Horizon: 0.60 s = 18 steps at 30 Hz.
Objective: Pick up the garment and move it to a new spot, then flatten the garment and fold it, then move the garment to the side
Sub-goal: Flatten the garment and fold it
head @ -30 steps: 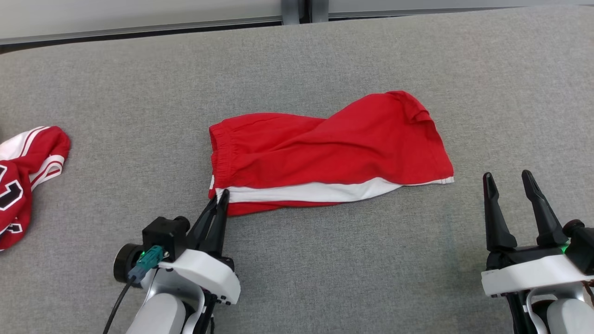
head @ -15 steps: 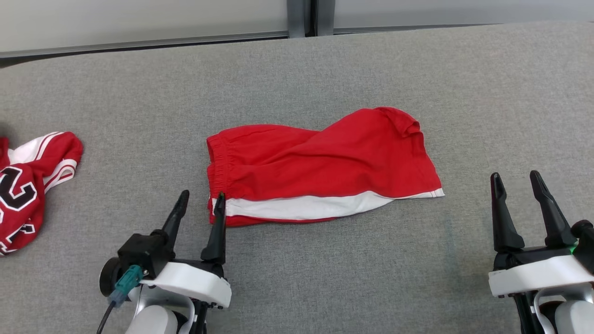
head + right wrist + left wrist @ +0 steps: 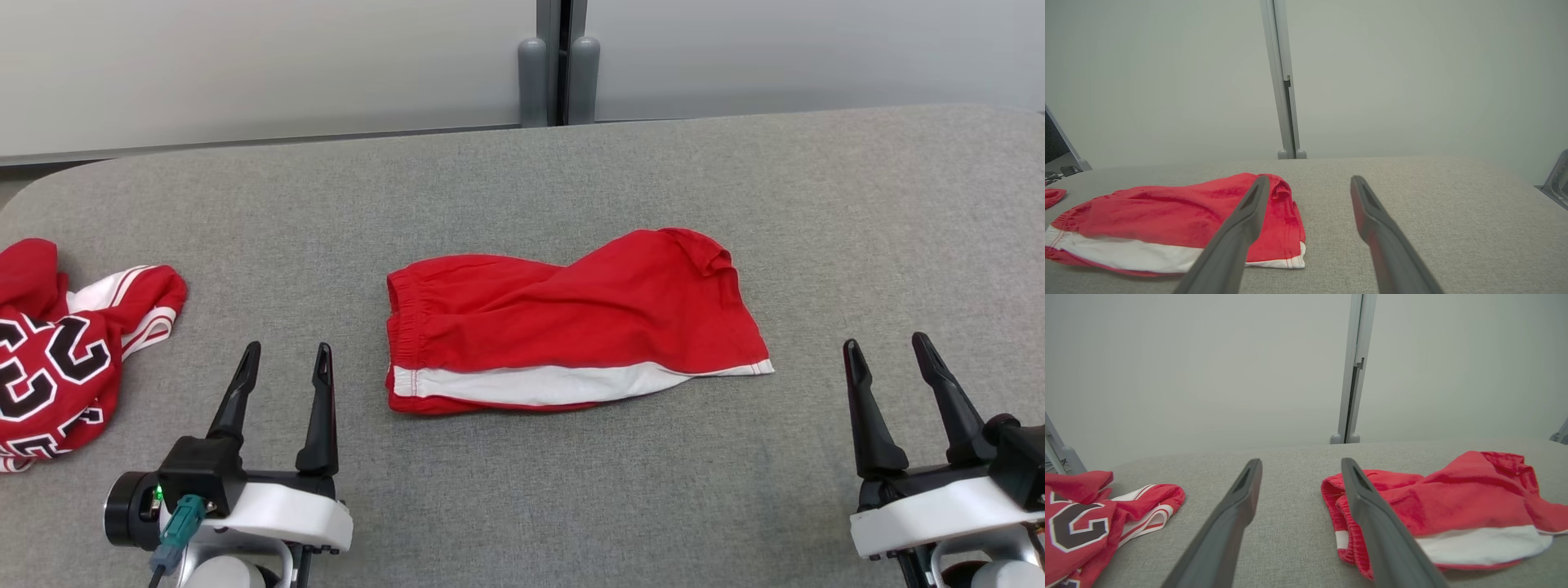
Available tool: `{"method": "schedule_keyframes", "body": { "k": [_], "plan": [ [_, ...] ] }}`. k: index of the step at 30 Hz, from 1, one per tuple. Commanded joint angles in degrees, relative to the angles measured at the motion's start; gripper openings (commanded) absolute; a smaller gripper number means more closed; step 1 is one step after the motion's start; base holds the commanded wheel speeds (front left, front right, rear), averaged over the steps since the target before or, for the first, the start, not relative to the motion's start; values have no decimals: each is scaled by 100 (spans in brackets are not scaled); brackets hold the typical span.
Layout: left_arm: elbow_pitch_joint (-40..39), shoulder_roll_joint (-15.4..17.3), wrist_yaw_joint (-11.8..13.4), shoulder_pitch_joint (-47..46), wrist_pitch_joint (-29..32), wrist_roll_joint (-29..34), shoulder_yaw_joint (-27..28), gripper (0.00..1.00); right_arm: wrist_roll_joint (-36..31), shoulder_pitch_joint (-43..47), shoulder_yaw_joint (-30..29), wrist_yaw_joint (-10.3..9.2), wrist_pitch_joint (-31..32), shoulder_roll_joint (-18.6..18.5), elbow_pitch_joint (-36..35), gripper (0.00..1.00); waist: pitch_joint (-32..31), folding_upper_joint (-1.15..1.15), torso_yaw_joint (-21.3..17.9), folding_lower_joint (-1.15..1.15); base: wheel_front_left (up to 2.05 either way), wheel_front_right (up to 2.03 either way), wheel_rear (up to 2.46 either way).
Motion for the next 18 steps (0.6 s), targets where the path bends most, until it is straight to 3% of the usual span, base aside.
{"method": "schedule_keyframes", "body": {
  "k": [1, 18],
  "plan": [
    [32, 48, 31, 74, -27, 41, 31, 100, 1, 74, 4, 0, 34, -29, -34, 100, -47, 0, 4, 0, 0, 0, 0],
    [231, 39, 17, 151, -33, 106, 12, 100, 10, 117, 62, 0, 15, -11, -60, 100, -130, 0, -9, 0, 0, 0, 0]
  ]
}}
